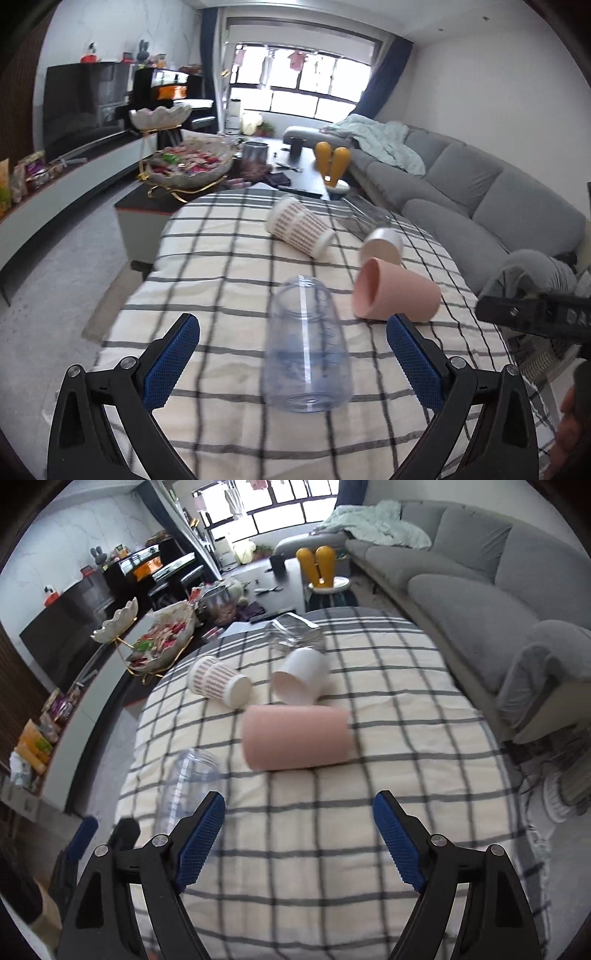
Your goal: Flip cup upside down
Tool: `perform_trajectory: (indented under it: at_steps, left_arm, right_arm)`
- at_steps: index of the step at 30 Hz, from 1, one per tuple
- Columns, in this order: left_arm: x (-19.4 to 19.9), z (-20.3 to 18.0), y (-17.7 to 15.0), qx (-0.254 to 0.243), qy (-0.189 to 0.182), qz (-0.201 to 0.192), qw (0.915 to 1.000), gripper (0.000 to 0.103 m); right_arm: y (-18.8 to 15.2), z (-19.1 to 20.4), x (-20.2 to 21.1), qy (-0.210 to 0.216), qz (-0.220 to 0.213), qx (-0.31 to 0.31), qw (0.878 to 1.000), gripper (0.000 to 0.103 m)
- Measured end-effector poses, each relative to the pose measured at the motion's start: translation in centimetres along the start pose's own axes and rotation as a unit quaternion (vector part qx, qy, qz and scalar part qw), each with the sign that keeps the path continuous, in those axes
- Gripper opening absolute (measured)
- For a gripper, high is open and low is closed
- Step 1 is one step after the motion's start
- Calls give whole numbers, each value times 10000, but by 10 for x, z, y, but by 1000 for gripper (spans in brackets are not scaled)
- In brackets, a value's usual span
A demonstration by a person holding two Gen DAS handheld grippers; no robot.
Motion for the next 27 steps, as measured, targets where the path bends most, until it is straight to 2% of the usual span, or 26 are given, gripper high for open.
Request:
perform_trajectory:
  at_steps: [5,12,17,24,27]
  left_arm:
    - [-13,-21,-14,-291,-32,110,9995,103]
    - [-32,-23,-35,-634,351,239,9971,103]
    - [-42,-15,-43,-604,530,390,9960,102]
    - [-54,-10,-51,-503,576,601,9953,93]
    - [-58,-14,-55,-486,459,698,9953,79]
  right_arm:
    - [-12,-22,-1,-55,99,-236,9997,83]
    - [-20,-38,-5,-15,219,-539,9983,83]
    - [-26,-34,-14,109,397,-668,9969,83]
    - [-30,-29,-19,192,474,-670,9964,83]
    - [-31,-30,-20,176,508,-700,9961,83]
Point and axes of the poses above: each gripper's, at about its wrist camera, not at the fingertips, and x roughly against the way its jaws point, z to its left, y to its top, the point moved 8 cm from there along -x, roughly the way its jaws point, and after that the axes turned 7 degrees about -z, right-handed, at the moved point
